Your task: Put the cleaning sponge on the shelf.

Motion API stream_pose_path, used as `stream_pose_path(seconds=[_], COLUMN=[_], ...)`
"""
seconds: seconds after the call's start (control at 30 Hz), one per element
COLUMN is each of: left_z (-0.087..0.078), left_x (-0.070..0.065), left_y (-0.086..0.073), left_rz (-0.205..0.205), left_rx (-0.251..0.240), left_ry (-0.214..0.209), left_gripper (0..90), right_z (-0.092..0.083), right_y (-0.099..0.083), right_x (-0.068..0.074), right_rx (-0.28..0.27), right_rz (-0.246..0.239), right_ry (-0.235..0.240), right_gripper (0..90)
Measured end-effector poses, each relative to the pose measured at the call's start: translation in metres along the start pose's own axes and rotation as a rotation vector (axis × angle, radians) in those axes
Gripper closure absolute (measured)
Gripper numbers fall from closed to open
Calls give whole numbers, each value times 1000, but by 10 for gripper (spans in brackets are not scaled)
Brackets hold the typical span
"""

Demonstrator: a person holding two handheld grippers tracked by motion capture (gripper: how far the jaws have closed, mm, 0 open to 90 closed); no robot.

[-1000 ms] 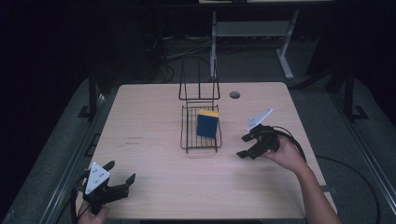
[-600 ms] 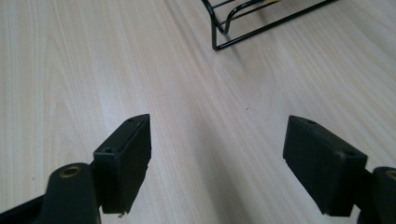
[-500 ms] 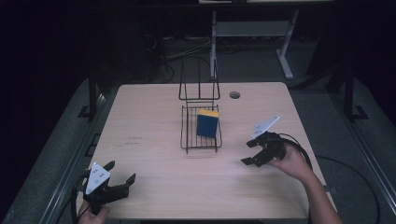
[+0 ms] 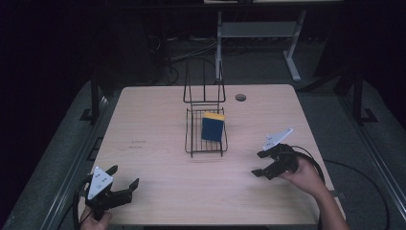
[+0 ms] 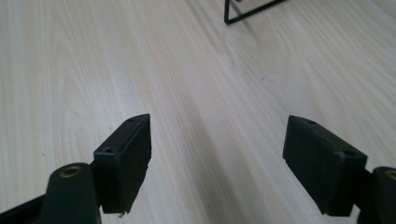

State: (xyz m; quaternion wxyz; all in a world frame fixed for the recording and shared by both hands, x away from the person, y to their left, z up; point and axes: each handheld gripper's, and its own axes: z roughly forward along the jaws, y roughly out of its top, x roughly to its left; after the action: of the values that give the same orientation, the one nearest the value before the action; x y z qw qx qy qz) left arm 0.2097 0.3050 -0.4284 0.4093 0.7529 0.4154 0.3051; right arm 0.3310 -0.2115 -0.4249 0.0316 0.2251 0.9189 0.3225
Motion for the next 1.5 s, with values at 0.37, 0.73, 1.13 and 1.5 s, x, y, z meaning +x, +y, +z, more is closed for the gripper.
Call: stream_pose_path(seconds=[0.37, 0.73, 1.13, 1.5], left_z=[-1, 0, 0, 0], left_x=[1, 0, 0, 0], left_y=[0, 0, 0, 0], left_rz=[1, 2, 3, 2], left_rx=[2, 0, 0, 1], left_ry=[2, 3, 3, 5], left_gripper=[141, 141, 141, 141], right_z=[-5, -10, -13, -15], right_y=[-19, -40, -59, -71], right_x=[8, 21, 32, 43], right_rx=[-28, -46, -75, -105], right_rz=[22, 40, 67, 75], right_ry=[-4, -15, -24, -50], right_gripper=[231, 228, 222, 222])
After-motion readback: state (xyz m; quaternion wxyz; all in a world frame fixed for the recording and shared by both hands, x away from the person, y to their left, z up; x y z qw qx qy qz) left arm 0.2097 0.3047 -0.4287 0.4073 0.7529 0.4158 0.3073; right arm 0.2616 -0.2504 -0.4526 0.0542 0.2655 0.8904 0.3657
